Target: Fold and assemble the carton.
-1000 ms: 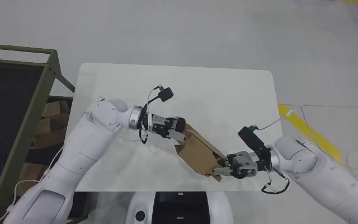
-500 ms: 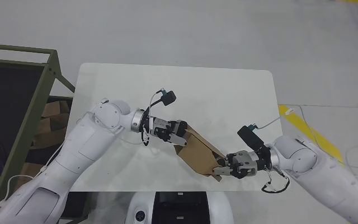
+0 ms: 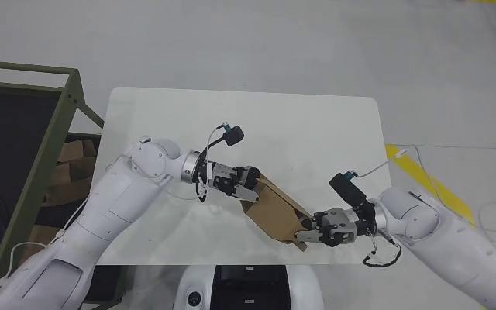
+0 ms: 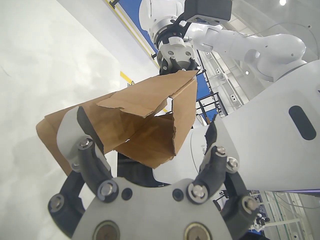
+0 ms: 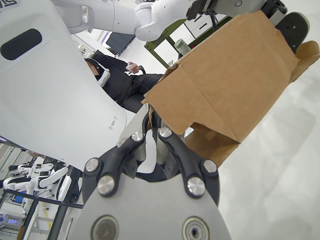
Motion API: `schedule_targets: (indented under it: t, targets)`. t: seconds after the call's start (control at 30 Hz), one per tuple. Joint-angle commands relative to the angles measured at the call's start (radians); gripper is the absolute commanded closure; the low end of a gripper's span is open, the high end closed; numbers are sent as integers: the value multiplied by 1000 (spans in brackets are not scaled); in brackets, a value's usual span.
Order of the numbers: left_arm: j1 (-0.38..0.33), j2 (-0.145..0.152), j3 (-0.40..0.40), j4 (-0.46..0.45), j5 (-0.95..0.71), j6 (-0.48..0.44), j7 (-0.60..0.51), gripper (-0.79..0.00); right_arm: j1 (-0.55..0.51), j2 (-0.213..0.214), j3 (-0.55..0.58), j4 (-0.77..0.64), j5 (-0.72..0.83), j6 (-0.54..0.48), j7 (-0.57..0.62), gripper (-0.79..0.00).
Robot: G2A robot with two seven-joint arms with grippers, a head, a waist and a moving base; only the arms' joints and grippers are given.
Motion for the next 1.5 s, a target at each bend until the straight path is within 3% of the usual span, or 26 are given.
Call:
schedule_targets:
  t: [0.0,0.37,0.63,1.0,1.47]
  targets:
    - [0,0,0,0,0,0,0,-785,0,0,0,0,0,0,0,0]
    - [33,8,-45,0,-11,-16,35,-785,-18,-7,14,-10,-39,22,-41,0]
    - [57,39,-73,-46,-56,-12,13,-785,-28,-11,23,-4,-24,0,-27,0]
    - [13,97,33,-96,-80,-2,3,-785,-3,-17,3,4,5,0,0,0]
    - [-57,170,166,-113,-134,-75,75,-785,7,-17,-9,5,8,0,0,0]
